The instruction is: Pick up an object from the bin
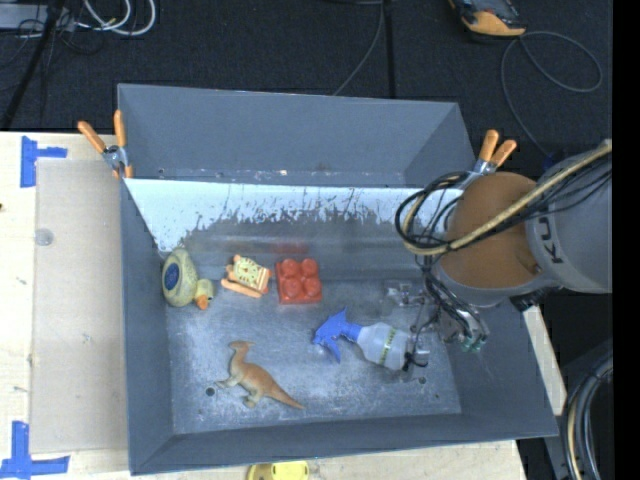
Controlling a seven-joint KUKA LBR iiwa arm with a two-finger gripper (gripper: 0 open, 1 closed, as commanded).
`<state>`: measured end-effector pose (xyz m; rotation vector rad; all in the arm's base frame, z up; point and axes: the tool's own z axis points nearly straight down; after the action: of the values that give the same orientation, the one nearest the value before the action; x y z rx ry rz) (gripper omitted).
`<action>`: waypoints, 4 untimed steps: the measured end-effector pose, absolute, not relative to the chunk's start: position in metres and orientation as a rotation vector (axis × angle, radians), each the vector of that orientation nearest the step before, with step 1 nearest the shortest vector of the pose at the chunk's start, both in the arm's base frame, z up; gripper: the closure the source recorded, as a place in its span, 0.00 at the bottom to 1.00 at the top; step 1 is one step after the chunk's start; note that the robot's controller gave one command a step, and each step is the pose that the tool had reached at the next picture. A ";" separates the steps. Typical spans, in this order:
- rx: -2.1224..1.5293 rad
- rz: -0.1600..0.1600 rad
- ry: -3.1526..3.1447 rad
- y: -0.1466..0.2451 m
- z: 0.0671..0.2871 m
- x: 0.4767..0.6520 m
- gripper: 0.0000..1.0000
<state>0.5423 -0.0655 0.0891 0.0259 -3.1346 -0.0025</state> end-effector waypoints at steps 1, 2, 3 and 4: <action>0.070 -0.002 -3.134 -0.065 0.069 0.552 1.00; 0.071 -0.001 -3.134 -0.064 0.069 0.552 1.00; 0.170 -0.002 -3.130 -0.065 0.184 0.558 1.00; 0.172 -0.002 -3.130 -0.065 0.184 0.558 1.00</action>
Offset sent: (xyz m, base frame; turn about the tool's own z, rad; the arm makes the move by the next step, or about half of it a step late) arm 0.0000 0.0000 0.0000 0.0000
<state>0.5583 -0.0648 0.1843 0.1718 -3.1303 -0.0023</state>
